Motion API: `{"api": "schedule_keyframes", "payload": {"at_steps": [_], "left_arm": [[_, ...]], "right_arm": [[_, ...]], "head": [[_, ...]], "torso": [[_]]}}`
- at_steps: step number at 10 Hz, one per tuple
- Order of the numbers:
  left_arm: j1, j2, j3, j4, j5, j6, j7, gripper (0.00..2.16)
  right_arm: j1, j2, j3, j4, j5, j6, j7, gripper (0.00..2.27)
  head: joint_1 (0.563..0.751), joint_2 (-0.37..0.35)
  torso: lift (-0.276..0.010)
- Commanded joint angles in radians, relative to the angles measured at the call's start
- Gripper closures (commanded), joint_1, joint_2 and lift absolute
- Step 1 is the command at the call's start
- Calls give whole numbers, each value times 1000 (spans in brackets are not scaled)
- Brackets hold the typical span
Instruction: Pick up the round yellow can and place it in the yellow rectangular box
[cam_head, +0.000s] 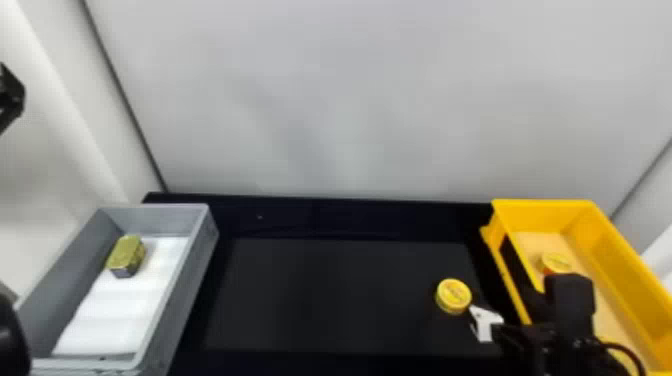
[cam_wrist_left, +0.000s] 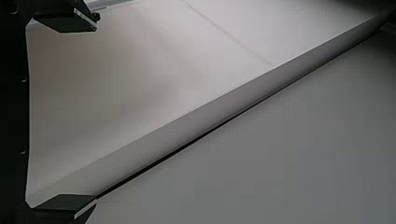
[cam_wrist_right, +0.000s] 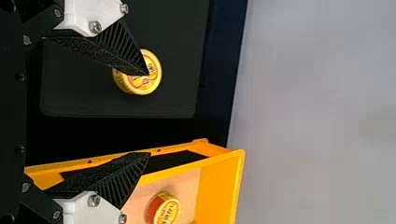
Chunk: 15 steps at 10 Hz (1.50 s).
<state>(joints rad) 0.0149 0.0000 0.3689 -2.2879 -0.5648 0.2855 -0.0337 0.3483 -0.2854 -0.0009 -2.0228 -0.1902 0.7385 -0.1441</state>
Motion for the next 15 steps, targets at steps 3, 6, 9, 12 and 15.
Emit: {"api": "schedule_keyframes", "payload": {"at_steps": [3,6,9,12,15], "left_arm": [[2,-3,-4,-4,-1,-2,0,-2],[3,-3,-5,-4,-1,-5,0,-2],[2,-3,-7,-5,-1,-5,-2,-2],[0,-3,-5,-5,-1,-3,-3,-2],[0,-3,-8,-5,-1,0,-3,-2]], "right_arm": [[-41,-14,36,75,0,12,1,220],[-40,-26,85,181,40,-151,-9,220],[-66,-41,139,280,80,-278,35,220],[-94,-35,160,315,215,-316,143,217],[-106,-37,170,312,249,-336,103,220]], "head": [[686,14],[686,14],[686,14],[686,14],[686,14]], "torso": [[-56],[-56],[-56],[-56],[-56]]}}
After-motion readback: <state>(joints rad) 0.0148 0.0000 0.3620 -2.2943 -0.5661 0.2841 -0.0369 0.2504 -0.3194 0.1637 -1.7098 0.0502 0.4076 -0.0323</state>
